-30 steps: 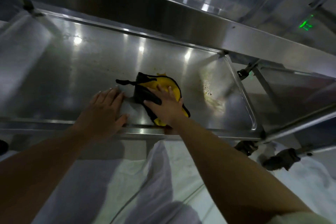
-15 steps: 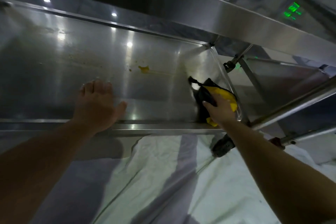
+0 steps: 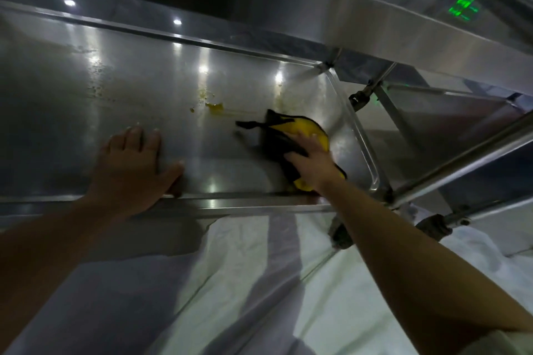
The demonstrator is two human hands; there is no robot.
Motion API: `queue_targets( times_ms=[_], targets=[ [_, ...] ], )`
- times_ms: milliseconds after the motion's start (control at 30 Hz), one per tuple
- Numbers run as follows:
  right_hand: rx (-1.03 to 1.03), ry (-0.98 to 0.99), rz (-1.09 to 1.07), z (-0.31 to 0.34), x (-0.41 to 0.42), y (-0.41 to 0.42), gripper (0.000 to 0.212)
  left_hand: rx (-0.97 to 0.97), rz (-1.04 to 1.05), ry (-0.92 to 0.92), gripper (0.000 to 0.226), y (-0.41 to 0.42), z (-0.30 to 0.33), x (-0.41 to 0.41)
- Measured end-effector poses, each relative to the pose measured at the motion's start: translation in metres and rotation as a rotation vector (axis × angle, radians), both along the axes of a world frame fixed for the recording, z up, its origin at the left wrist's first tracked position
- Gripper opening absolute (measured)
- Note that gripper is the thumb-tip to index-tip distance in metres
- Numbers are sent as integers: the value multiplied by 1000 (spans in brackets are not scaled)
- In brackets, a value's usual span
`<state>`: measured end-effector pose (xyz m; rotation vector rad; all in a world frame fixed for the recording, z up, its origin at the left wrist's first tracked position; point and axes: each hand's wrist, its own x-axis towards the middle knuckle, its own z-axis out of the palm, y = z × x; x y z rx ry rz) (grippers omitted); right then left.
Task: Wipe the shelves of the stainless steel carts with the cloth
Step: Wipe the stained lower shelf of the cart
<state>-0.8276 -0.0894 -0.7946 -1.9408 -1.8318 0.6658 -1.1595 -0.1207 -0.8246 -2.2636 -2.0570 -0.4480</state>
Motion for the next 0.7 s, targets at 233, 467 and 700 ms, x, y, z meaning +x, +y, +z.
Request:
queue_targets(
  times_ms=[233,467,700],
  targets=[
    [-94,-57,-445,7,51,-4,56,-64,18,-18,88,0,6,3],
    [-112,-250,-35,16,-70,-8,68,-242,-27,42,87,9,6,-10],
    [-115,-106,300,37,-172,-53,62,-508,-194,-58,66,-23,55,-49]
  ],
)
